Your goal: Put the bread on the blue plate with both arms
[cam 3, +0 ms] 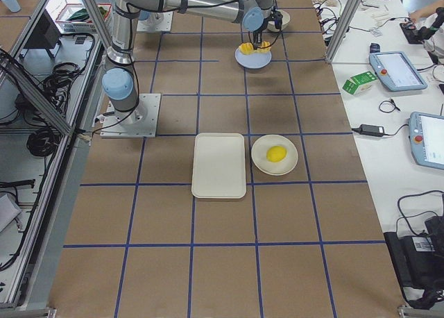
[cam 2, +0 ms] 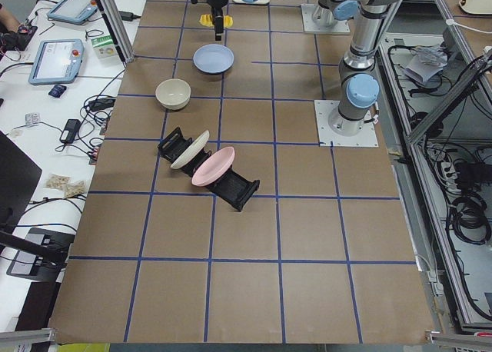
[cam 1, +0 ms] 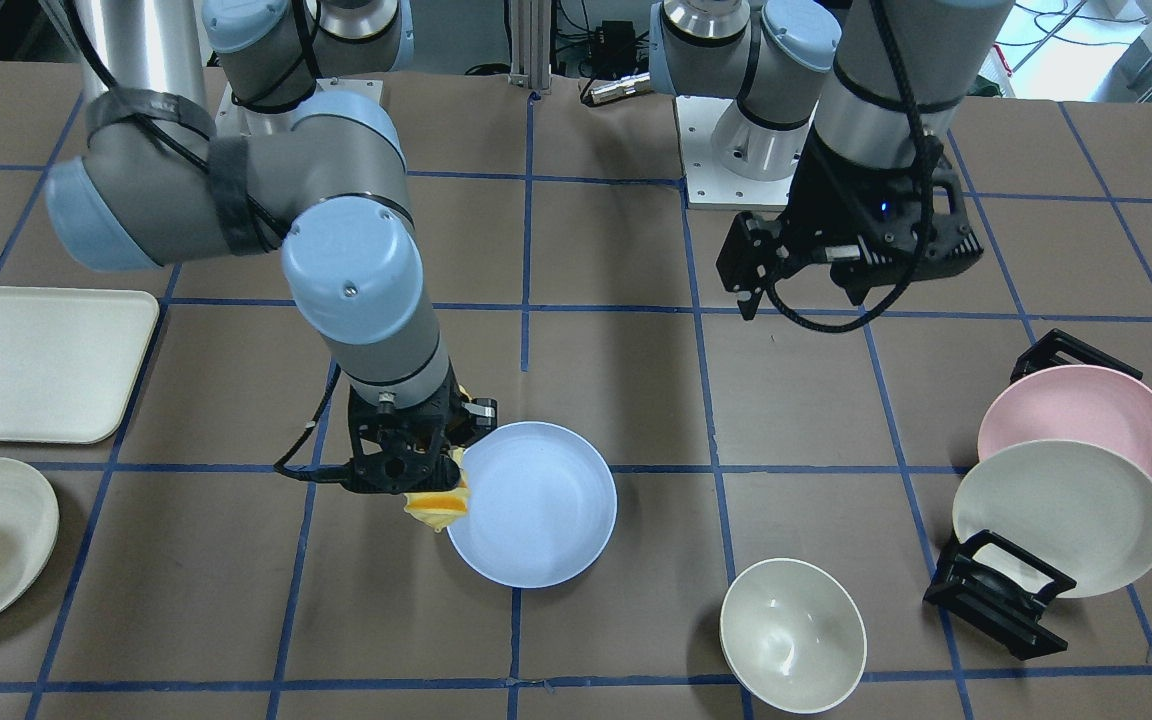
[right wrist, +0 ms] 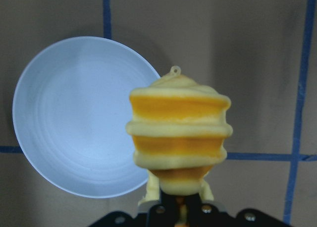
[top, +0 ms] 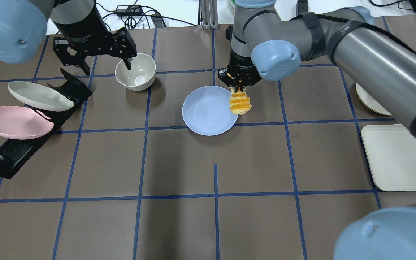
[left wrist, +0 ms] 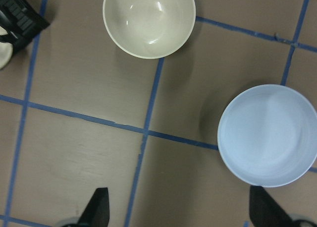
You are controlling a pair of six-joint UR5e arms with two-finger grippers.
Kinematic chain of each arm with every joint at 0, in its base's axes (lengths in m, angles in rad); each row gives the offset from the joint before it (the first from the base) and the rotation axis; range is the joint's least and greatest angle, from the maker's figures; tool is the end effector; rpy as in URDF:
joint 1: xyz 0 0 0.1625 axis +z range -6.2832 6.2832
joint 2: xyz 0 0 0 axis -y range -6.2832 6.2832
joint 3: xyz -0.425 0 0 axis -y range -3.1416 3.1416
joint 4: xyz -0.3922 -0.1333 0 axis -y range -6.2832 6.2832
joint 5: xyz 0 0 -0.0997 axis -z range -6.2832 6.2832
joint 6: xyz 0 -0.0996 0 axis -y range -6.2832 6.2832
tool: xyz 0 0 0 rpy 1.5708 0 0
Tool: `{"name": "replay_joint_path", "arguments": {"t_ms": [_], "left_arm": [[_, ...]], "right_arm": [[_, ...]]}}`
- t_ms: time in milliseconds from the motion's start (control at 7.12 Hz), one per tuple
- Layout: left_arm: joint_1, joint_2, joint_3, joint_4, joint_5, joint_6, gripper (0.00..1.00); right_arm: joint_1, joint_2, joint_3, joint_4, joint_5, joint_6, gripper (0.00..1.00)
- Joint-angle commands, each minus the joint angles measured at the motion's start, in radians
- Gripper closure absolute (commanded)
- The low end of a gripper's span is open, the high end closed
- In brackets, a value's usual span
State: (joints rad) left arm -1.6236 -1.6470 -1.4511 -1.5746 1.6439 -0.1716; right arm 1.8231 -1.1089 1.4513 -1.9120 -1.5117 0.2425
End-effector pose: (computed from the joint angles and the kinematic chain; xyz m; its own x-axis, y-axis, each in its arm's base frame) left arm -0.1537 -0.5204 0.5080 -0.9905 -0.1214 -0.0651 -0.1181 0.9917 -0.0516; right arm 0.2991 -0.6028 0.3117 -0.9983 -0.0093 -0.0570 -0.0102 0.9998 0.0153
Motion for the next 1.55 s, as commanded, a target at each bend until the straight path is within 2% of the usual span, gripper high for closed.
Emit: {"name": "replay_joint_path", "arguments": {"t_ms": [0,281,562,843,983,1124,1405], "left_arm": [[-0.005,0.036,0.001,-0.062,0.008,0.029,0.00],[-0.005,0.029,-0.008,-0.018,-0.009,0.023,0.00],[0.004,0.027,-0.040,0.048,-0.061,0.123,0.00],[0.001,0.035,-0.048,0.047,-0.061,0.120,0.00],[0.005,0.032,-0.049,0.047,-0.064,0.121,0.00],[0.004,0.033,-0.051,0.047,-0.061,0.121,0.00],[0.002,0.035,-0.051,0.044,-0.058,0.118,0.00]], "right_arm": [[0.056,0.098,-0.026,-0.076,0.001,0.050,1.00],[0.085,0.122,-0.026,-0.105,0.001,0.089,1.00],[0.108,0.164,-0.023,-0.129,-0.001,0.090,1.00],[0.110,0.175,-0.023,-0.125,0.001,0.089,0.99],[0.110,0.176,-0.022,-0.127,0.001,0.089,0.80],[0.110,0.178,-0.020,-0.130,0.001,0.087,0.37],[0.110,0.176,-0.022,-0.131,-0.001,0.081,0.03]]}}
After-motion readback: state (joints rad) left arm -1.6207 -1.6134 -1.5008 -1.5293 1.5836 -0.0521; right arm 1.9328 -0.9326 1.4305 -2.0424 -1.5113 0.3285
